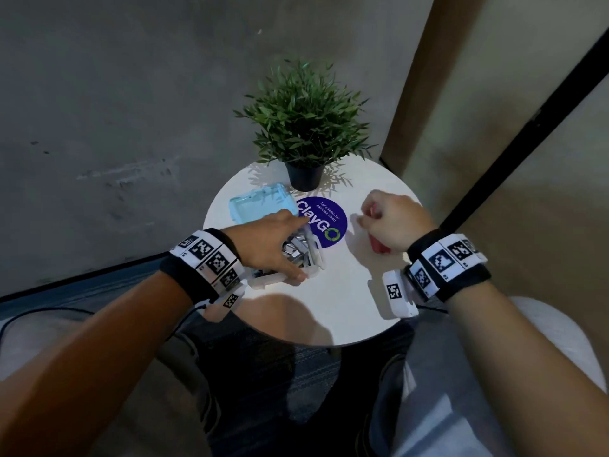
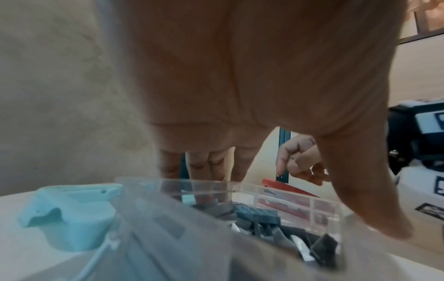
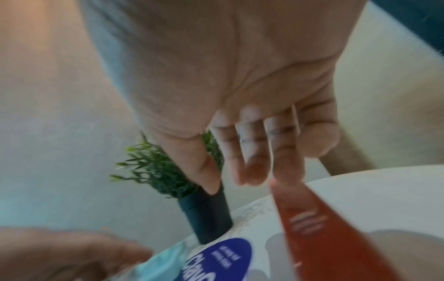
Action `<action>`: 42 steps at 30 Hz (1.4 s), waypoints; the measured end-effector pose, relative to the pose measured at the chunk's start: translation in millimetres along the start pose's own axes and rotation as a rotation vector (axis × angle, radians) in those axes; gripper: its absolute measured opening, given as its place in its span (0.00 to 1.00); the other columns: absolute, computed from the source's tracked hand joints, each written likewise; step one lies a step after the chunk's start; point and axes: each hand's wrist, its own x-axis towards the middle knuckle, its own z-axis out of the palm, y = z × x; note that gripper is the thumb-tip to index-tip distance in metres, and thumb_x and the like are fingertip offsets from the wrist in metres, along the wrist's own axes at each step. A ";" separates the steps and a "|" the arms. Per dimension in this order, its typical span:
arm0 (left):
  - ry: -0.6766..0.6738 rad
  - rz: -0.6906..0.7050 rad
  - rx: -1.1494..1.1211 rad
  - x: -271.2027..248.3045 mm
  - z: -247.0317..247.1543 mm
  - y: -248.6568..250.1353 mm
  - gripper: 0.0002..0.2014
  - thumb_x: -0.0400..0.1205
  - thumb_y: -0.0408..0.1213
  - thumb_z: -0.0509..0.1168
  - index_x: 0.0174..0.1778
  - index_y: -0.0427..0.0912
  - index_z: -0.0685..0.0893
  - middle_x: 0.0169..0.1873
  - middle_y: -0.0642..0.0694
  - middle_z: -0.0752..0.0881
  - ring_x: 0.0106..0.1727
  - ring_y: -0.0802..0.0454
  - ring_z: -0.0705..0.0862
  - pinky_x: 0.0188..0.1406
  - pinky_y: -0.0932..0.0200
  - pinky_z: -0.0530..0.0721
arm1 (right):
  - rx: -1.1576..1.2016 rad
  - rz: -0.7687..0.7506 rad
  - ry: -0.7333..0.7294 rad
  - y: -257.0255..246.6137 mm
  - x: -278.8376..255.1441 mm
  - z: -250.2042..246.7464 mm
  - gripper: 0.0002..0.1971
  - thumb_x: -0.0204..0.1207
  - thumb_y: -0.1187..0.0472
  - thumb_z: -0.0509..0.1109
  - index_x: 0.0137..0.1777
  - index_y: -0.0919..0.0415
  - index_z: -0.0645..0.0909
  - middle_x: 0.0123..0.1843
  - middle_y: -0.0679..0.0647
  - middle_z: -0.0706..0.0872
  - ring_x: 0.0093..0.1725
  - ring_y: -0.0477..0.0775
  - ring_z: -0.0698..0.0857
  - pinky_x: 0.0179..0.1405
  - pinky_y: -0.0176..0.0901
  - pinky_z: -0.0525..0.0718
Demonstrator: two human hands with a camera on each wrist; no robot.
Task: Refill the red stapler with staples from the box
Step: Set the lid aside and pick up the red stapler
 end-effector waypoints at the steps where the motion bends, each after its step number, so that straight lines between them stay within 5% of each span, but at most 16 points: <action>1: 0.003 -0.002 0.001 -0.3 -0.2 0.7 0.49 0.67 0.59 0.78 0.80 0.47 0.63 0.69 0.44 0.72 0.69 0.45 0.73 0.70 0.45 0.75 | -0.003 0.042 0.076 6.0 2.8 -2.7 0.13 0.78 0.44 0.67 0.56 0.51 0.80 0.51 0.52 0.87 0.53 0.61 0.84 0.47 0.48 0.79; 3: 0.007 0.001 0.004 0.6 -0.5 1.9 0.50 0.67 0.59 0.78 0.80 0.47 0.62 0.69 0.44 0.72 0.69 0.46 0.73 0.69 0.45 0.75 | -0.018 0.132 0.143 15.7 8.8 -2.6 0.19 0.78 0.44 0.66 0.62 0.54 0.79 0.58 0.57 0.87 0.59 0.64 0.84 0.53 0.52 0.82; 6: 0.006 0.008 0.014 1.0 -0.7 2.3 0.52 0.67 0.60 0.78 0.82 0.48 0.59 0.70 0.45 0.71 0.70 0.47 0.72 0.70 0.47 0.74 | 0.006 0.215 0.015 21.1 16.9 6.9 0.27 0.80 0.40 0.62 0.69 0.60 0.77 0.64 0.63 0.86 0.63 0.66 0.84 0.60 0.54 0.82; 14: 0.061 0.030 -0.022 5.9 -1.4 -0.1 0.40 0.76 0.67 0.64 0.80 0.50 0.67 0.69 0.46 0.74 0.68 0.48 0.76 0.70 0.50 0.75 | 0.076 0.188 -0.024 20.8 19.7 13.6 0.18 0.79 0.44 0.67 0.56 0.60 0.80 0.56 0.62 0.88 0.53 0.64 0.85 0.45 0.48 0.76; 19: 0.250 0.074 -0.021 16.5 3.9 2.1 0.34 0.79 0.64 0.62 0.78 0.49 0.73 0.71 0.45 0.76 0.71 0.48 0.76 0.72 0.50 0.75 | 0.142 0.149 -0.044 15.1 14.7 7.0 0.18 0.82 0.45 0.64 0.50 0.61 0.80 0.50 0.60 0.86 0.47 0.61 0.83 0.41 0.46 0.74; 24: 0.394 0.138 -0.132 20.8 4.2 12.6 0.32 0.82 0.64 0.56 0.78 0.51 0.71 0.65 0.48 0.78 0.65 0.50 0.79 0.68 0.48 0.79 | 0.431 0.056 -0.116 -2.3 0.9 -3.1 0.13 0.81 0.53 0.65 0.47 0.63 0.82 0.38 0.53 0.84 0.38 0.55 0.83 0.37 0.45 0.77; 28: 0.409 0.164 -0.246 15.1 3.2 28.4 0.28 0.87 0.60 0.49 0.80 0.50 0.69 0.71 0.46 0.79 0.69 0.50 0.78 0.71 0.49 0.76 | 0.674 -0.008 -0.210 -21.8 -12.6 -7.3 0.10 0.82 0.59 0.63 0.39 0.58 0.77 0.30 0.45 0.81 0.31 0.46 0.79 0.37 0.41 0.74; 32: 0.442 0.175 -0.288 4.9 2.0 46.3 0.16 0.89 0.51 0.53 0.60 0.44 0.78 0.42 0.52 0.83 0.42 0.54 0.81 0.44 0.53 0.78 | 0.785 -0.064 -0.221 -29.6 -18.1 -0.4 0.12 0.82 0.57 0.63 0.46 0.67 0.79 0.36 0.52 0.81 0.35 0.49 0.80 0.40 0.42 0.75; 36: 0.439 0.055 -0.554 3.0 -1.1 51.8 0.12 0.89 0.47 0.55 0.49 0.44 0.77 0.28 0.51 0.81 0.28 0.55 0.82 0.32 0.59 0.77 | 0.664 -0.198 -0.065 -39.3 -23.6 7.2 0.23 0.86 0.45 0.58 0.47 0.67 0.76 0.36 0.52 0.79 0.35 0.49 0.77 0.40 0.47 0.74; 38: 0.414 0.021 -0.729 2.4 -0.6 54.4 0.13 0.89 0.48 0.54 0.44 0.45 0.74 0.23 0.44 0.83 0.25 0.50 0.83 0.31 0.55 0.81 | 0.584 -0.239 0.012 -43.2 -26.4 7.1 0.24 0.87 0.43 0.56 0.47 0.66 0.76 0.35 0.49 0.78 0.33 0.47 0.76 0.38 0.43 0.72; 42: 0.472 0.036 -0.838 4.4 3.2 59.7 0.13 0.90 0.43 0.52 0.48 0.37 0.74 0.29 0.36 0.87 0.31 0.40 0.87 0.39 0.45 0.87 | 0.509 -0.282 0.097 -44.3 -27.2 4.6 0.21 0.87 0.44 0.57 0.46 0.63 0.76 0.35 0.48 0.80 0.33 0.44 0.77 0.37 0.40 0.73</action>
